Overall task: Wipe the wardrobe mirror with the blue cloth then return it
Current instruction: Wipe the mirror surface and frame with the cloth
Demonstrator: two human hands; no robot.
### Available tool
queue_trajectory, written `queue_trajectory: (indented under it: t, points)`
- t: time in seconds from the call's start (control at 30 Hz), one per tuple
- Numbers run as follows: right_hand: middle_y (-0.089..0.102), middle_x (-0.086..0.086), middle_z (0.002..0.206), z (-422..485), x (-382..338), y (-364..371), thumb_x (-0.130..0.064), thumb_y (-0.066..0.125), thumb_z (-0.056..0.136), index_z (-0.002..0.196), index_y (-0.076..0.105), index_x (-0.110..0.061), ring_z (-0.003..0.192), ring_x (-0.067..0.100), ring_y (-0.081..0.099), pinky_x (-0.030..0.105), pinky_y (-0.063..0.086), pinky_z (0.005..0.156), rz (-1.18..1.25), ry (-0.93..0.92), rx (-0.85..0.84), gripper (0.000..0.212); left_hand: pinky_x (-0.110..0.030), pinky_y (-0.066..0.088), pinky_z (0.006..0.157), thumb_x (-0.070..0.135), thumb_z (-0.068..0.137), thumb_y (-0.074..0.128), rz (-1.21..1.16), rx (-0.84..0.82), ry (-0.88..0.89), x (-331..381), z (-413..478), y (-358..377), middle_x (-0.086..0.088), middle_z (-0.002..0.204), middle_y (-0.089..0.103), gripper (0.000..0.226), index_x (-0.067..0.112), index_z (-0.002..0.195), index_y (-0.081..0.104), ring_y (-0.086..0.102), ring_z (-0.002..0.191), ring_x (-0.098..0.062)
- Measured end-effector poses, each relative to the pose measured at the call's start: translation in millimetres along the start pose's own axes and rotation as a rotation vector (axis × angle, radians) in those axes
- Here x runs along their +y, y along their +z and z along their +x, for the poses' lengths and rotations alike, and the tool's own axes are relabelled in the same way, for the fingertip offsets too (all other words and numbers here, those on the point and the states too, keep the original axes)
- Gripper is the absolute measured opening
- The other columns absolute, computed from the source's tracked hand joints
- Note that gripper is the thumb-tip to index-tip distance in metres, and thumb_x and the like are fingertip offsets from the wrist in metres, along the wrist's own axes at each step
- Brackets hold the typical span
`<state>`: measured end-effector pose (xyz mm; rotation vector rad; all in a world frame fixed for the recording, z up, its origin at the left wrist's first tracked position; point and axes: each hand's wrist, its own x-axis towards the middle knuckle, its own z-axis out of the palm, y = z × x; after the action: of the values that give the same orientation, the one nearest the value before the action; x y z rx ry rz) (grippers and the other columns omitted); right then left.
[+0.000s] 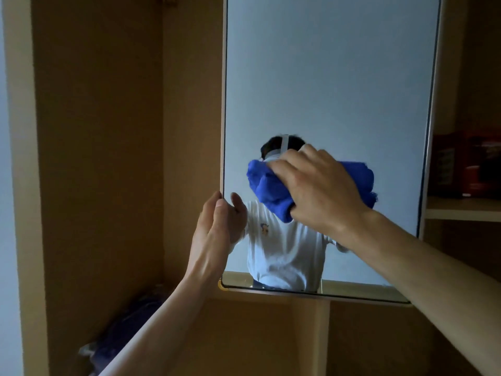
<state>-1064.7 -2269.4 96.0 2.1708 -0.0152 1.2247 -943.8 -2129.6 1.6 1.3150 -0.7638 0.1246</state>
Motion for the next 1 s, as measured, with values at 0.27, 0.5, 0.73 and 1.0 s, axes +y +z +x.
queue_trajectory:
  t: [0.27,0.5,0.73,1.0]
  points:
    - [0.062,0.007,0.105,-54.1,-35.9,28.9,-0.012,0.066,0.069,0.114,0.059,-0.016,0.09,0.028,0.051,0.044,0.042,0.093,0.011,-0.098,-0.15,0.045,0.0,0.046,0.065,0.039,0.108,0.043,0.028,0.037,0.004,-12.2,3.6,2.8,0.005,0.141,0.055,0.045,0.036,0.152,0.038,0.058,0.113,-0.001]
    - [0.061,0.004,0.115,-40.0,-21.3,10.1,-0.011,0.059,0.072,0.122,0.056,-0.017,0.095,0.027,0.052,0.04,0.04,0.085,0.012,-0.06,-0.172,0.05,-0.042,0.048,0.104,0.045,0.102,0.049,0.191,0.047,0.006,-3.1,1.4,11.9,0.002,0.135,0.047,0.048,0.032,0.148,0.038,0.057,0.115,-0.015]
    - [0.061,0.006,0.104,-7.9,34.1,-17.6,-0.014,0.059,0.076,0.118,0.06,-0.014,0.089,0.031,0.053,0.041,0.037,0.074,-0.057,0.131,-0.037,0.042,-0.044,0.046,0.104,0.053,0.096,0.052,0.205,0.078,0.005,9.3,0.2,27.7,0.021,0.11,0.036,0.026,0.053,0.121,0.042,0.046,0.124,-0.02]
    - [0.061,0.003,0.108,-60.9,14.0,6.0,-0.012,0.059,0.072,0.12,0.059,-0.015,0.093,0.026,0.051,0.037,0.039,0.082,0.017,0.057,-0.083,0.048,-0.052,0.042,0.113,0.056,0.099,0.05,0.257,0.113,0.041,-3.4,0.2,28.3,0.002,0.155,0.029,0.077,0.027,0.161,0.013,0.04,0.14,-0.025]
